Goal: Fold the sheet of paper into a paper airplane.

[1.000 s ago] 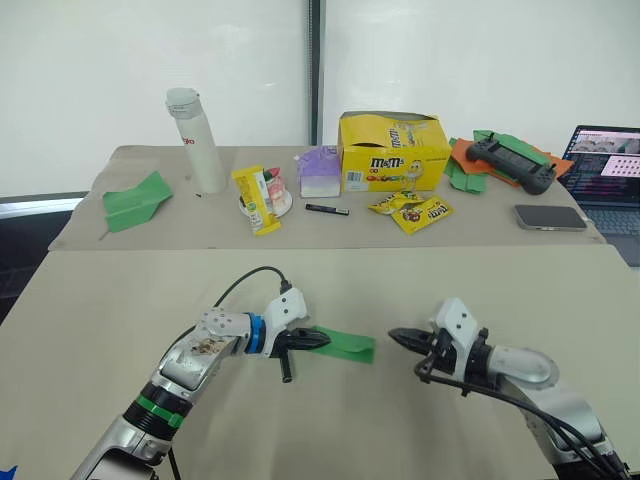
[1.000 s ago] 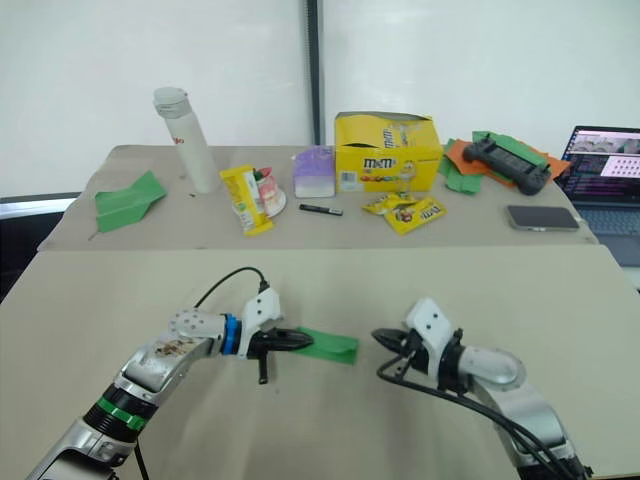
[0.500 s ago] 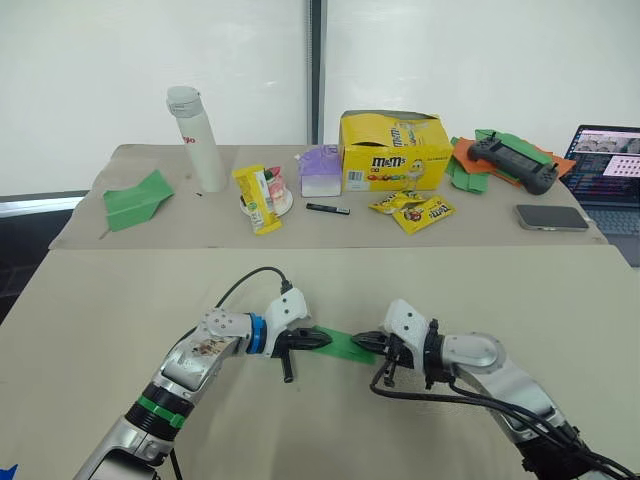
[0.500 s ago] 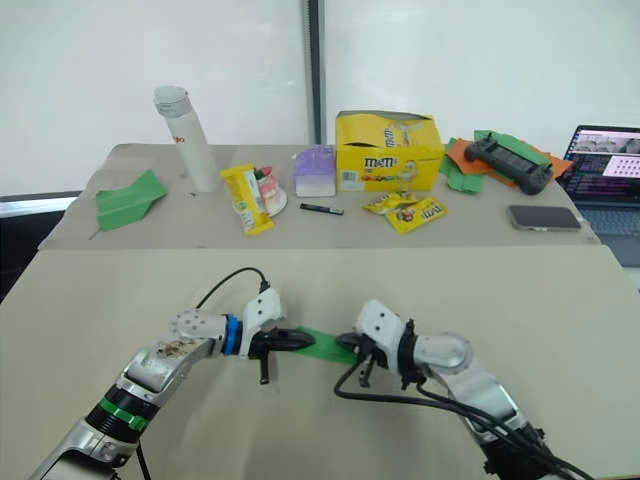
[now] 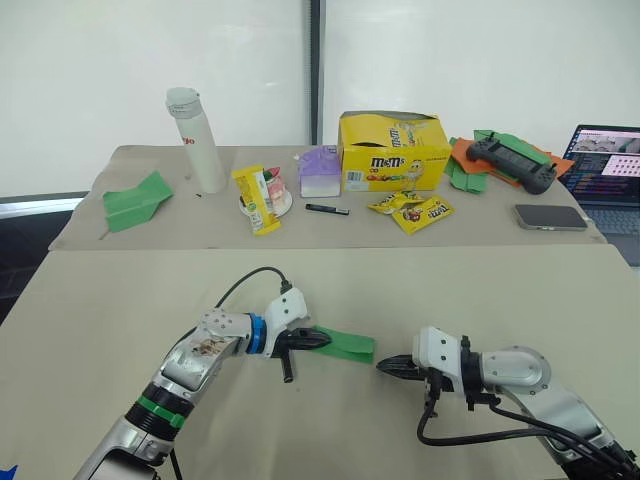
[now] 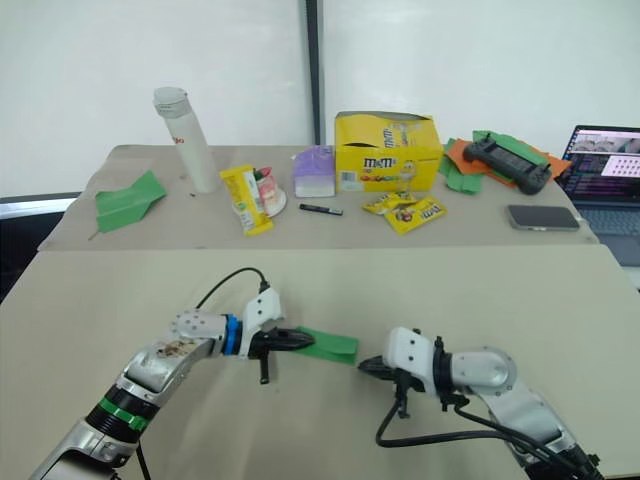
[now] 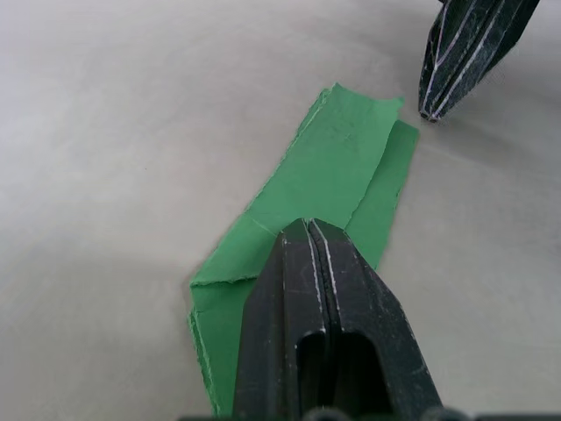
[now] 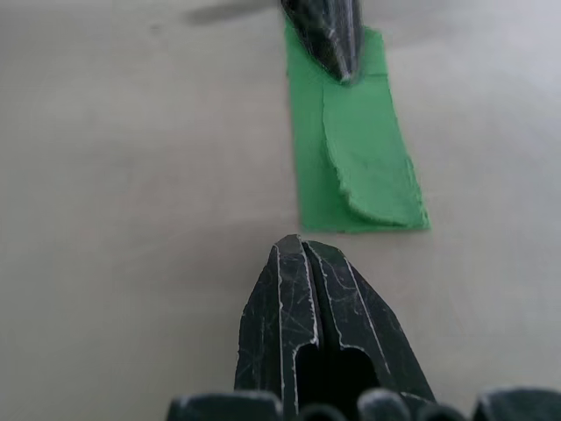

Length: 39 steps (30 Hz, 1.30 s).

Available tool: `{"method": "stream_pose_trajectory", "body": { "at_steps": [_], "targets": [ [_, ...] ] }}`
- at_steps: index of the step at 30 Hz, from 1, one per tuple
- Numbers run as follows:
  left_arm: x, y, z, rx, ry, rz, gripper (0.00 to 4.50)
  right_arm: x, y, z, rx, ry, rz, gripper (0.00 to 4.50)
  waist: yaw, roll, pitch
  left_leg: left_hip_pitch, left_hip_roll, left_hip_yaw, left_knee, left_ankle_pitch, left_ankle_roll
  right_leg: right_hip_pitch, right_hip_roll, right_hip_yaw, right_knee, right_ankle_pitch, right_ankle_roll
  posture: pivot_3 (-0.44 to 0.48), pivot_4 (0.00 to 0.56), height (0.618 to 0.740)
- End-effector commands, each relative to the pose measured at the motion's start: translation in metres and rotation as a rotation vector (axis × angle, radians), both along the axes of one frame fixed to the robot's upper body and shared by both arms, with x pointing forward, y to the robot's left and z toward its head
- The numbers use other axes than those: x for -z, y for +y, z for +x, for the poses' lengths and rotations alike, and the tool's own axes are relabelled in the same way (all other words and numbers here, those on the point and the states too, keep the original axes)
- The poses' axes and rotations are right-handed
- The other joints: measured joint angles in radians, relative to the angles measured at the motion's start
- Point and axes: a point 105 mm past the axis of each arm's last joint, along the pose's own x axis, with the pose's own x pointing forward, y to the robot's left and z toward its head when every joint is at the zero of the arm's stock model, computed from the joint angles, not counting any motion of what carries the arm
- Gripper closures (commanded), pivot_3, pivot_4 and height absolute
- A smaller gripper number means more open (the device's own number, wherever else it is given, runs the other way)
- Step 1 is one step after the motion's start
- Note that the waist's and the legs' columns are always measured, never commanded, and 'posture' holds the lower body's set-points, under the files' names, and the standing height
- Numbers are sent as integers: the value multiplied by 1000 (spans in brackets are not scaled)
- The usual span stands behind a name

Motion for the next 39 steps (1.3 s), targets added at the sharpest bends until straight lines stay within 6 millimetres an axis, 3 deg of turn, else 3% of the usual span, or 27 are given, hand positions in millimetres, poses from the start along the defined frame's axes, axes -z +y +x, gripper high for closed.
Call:
{"method": "stream_pose_trajectory", "body": {
  "at_steps": [1, 4, 6, 7, 11, 16, 21, 26, 33, 39],
  "targets": [
    [31, 15, -4, -66, 91, 92, 4500, -48, 13, 21, 44, -121, 144, 4476, 0, 0, 0, 0, 0, 0, 0, 0, 0, -1, 0, 0, 0, 0, 0, 0, 150, 740],
    [29, 15, 0, -88, 68, 73, 4500, -40, 20, 35, 94, -121, 103, 4476, 4, 0, 0, -1, 0, -1, 0, 0, 0, -2, 0, 0, 0, 0, 0, 0, 150, 740],
    [27, 14, 3, -118, 68, 40, 4500, -14, 24, 37, 75, -124, -31, 4476, 5, 0, 0, -2, 0, -1, 0, 0, 0, -6, 0, -1, -1, 0, -1, 0, 150, 740],
    [26, 12, 3, -127, 72, 26, 4500, -9, 29, 37, 87, -94, -14, 4476, 5, 0, 0, -2, -1, -1, 0, 0, 0, -6, 0, -1, 0, 0, -1, 0, 150, 740],
    [20, 10, 4, -171, 94, -27, 4500, 16, 38, 29, 97, -19, -22, 4476, 1, 1, 0, -5, -1, 0, 0, 0, 0, -7, -1, 0, 1, 5, -8, 0, 150, 740],
    [4, 7, 7, -232, 132, -127, 4500, 32, 34, 19, 84, 4, -98, 4476, -1, 1, 0, -4, 0, 0, 0, 0, 0, -6, 1, 0, 1, 1, -2, 0, 150, 740],
    [8, 11, 15, -300, 147, -90, 4500, 36, 35, 17, 71, -6, -134, 4476, -1, 1, 0, -4, -1, 0, 0, 0, 0, -6, 1, -1, 1, 1, -2, 0, 150, 740],
    [36, 39, 15, -482, 248, 38, 4500, 37, 37, 16, 67, -7, -142, 4476, -3, 1, 0, -1, 0, 0, 0, 0, 0, -4, 1, -1, 1, 1, -1, 0, 150, 740],
    [34, 69, 12, -620, 299, 14, 4500, 38, 38, 18, 68, -1, -137, 4476, -26, 0, -2, 2, 2, 0, -2, 0, -1, -4, 2, -1, 1, 0, -2, 0, 150, 740],
    [12, 77, 15, -663, 272, -124, 4500, 34, 39, 22, 77, 2, -103, 4476, -29, 0, -2, 2, 3, 0, -2, -1, -3, -4, 4, 0, 1, 0, -3, 0, 150, 740]
  ]
}}
